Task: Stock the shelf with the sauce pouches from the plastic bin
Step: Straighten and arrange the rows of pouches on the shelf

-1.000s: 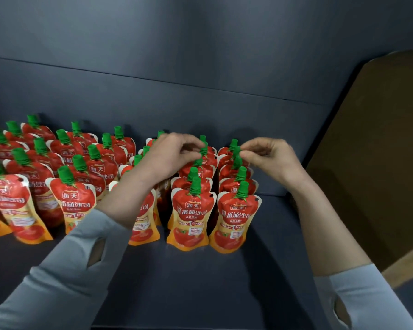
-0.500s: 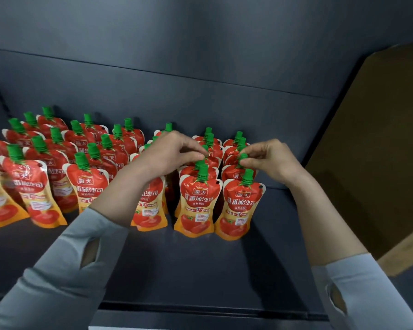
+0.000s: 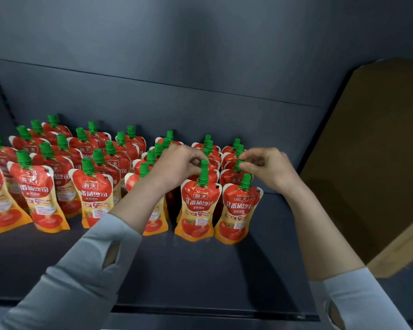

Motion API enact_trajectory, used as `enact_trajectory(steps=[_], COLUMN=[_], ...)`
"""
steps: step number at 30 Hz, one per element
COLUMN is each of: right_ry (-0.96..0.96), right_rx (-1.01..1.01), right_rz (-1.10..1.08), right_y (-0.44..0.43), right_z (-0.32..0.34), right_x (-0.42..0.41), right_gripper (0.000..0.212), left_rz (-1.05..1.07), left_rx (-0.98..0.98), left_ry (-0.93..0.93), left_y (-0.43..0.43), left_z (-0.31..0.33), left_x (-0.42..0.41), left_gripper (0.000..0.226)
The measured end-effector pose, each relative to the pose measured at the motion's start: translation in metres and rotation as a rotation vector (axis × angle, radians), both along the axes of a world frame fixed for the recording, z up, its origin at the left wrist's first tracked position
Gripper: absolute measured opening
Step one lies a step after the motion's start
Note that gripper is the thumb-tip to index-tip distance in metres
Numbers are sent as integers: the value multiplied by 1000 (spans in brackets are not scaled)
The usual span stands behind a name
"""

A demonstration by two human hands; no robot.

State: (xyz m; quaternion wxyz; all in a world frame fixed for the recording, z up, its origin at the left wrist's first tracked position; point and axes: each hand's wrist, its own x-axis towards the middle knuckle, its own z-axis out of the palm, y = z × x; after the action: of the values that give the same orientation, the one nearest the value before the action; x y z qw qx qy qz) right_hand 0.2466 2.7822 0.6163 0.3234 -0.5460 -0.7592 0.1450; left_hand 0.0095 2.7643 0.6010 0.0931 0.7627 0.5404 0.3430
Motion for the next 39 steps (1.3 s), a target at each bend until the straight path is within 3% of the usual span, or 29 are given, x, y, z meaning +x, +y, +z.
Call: enact_trajectory(steps=[8,13,15,18,25,29,32,36,39], right_ry=[39,76,8,-27,-79,-96,5,123,80], right_rx=[18,-111,-147,-162,-194,-237,-100,250,252], right_rz=[-15,71,81,81,88,93,52,13,110], right_y=[-16,-38,-41,-44,-39,-36,-35,-38,-41], right_z=[-1,-6,-12,-17,-8,-7,-3,12,13], right_x=[3,12,13,9,6,8,4,-29,-76], right_gripper=[14,28,33,30,30,33,38,30,28], left_rz=[1,70,4,-35,-45,-27,5,222,385], left_rx=[5,174,68,-62,-85,-75,67,404,457], left_ry=[54,-117,-115,35,-43,-17,19,-22,23], left_y=[4,-18,-30,-39,-36,-37,-47,-65,-76], left_z=[0,6,3,-8,-17,-17,-16,-13,-12], left_x=[4,-4,-4,1,11,11,4,-35,-83], left_gripper=[36,21,27,48,29,41,53,39,36])
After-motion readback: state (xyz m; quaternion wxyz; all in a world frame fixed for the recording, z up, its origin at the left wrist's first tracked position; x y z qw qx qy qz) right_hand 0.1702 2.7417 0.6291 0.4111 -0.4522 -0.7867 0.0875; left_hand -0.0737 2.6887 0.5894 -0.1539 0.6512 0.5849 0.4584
